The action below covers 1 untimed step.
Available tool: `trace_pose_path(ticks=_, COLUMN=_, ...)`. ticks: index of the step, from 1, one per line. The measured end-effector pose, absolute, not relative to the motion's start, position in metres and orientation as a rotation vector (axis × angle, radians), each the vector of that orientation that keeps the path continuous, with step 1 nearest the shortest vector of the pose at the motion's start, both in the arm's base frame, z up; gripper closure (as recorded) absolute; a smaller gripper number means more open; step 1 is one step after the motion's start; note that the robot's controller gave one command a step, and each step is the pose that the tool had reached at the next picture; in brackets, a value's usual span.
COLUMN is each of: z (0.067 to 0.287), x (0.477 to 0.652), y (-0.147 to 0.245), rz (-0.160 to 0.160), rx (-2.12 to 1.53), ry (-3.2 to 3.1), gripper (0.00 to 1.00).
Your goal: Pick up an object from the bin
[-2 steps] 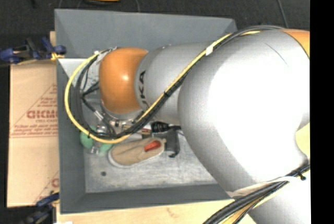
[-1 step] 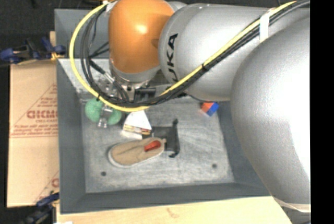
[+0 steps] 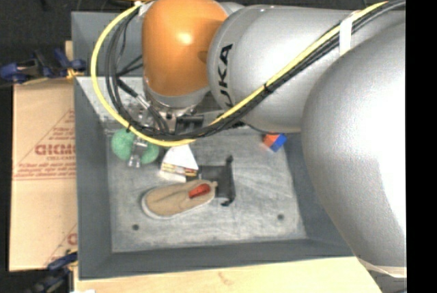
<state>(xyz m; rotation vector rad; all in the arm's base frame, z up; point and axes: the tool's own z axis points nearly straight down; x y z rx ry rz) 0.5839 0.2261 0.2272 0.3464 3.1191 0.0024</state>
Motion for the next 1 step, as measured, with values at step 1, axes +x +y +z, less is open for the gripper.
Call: trace_pose_path(ticks=1, z=0.2268, x=0.5838, y=0.2261, rz=0.002, rx=0.346, ry=3.120, gripper=1.00)
